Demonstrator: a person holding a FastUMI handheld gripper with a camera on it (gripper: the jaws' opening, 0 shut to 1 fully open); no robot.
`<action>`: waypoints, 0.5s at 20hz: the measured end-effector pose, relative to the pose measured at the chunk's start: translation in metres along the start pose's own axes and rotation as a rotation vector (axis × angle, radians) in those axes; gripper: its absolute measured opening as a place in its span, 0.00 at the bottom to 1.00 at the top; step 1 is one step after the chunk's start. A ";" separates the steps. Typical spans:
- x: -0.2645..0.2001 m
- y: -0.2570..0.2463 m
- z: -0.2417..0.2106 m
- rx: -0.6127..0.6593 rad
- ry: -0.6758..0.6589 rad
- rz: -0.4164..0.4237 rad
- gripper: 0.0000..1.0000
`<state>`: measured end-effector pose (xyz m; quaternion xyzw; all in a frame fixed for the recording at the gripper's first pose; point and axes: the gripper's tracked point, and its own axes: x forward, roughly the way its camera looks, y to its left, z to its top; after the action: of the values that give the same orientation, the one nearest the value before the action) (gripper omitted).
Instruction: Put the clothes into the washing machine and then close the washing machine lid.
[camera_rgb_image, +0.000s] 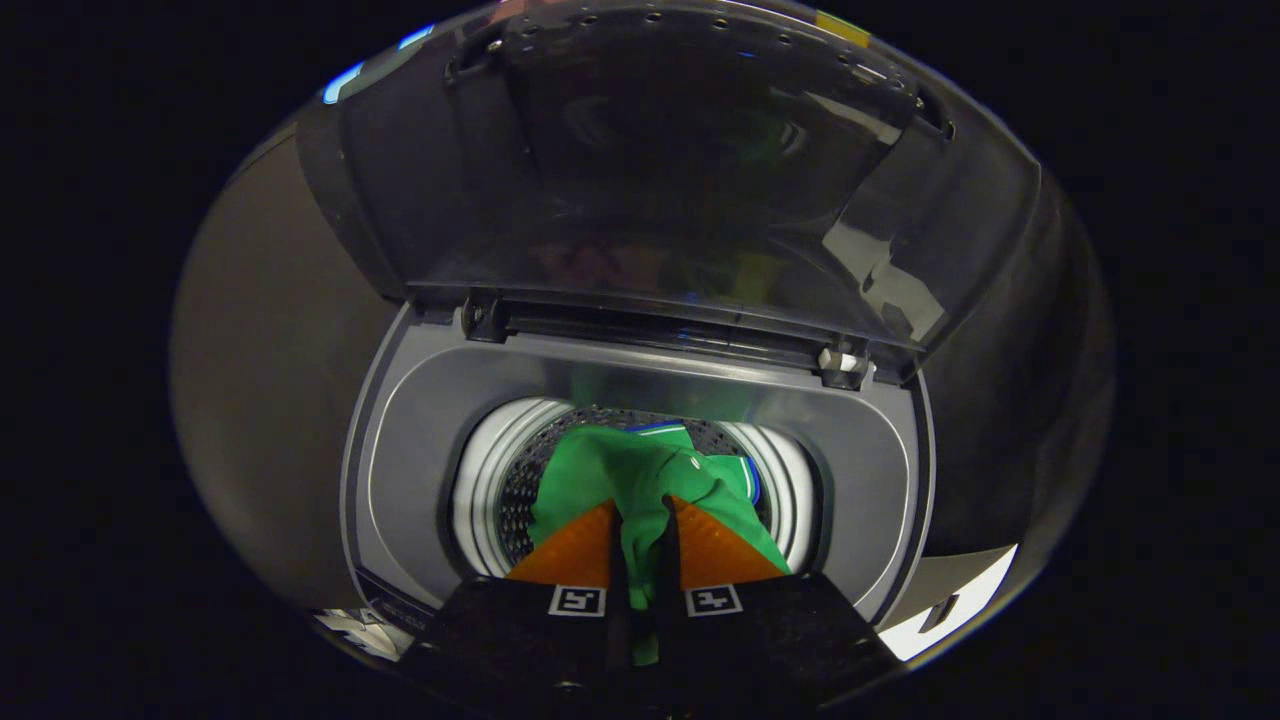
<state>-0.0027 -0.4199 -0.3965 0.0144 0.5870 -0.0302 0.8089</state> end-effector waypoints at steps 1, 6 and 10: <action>0.000 0.001 0.001 0.007 -0.007 0.008 0.14; -0.005 0.016 0.016 0.127 -0.038 0.135 0.53; -0.008 0.008 0.036 0.077 -0.116 0.096 1.00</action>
<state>0.0289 -0.4137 -0.3775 0.0717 0.5360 -0.0147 0.8410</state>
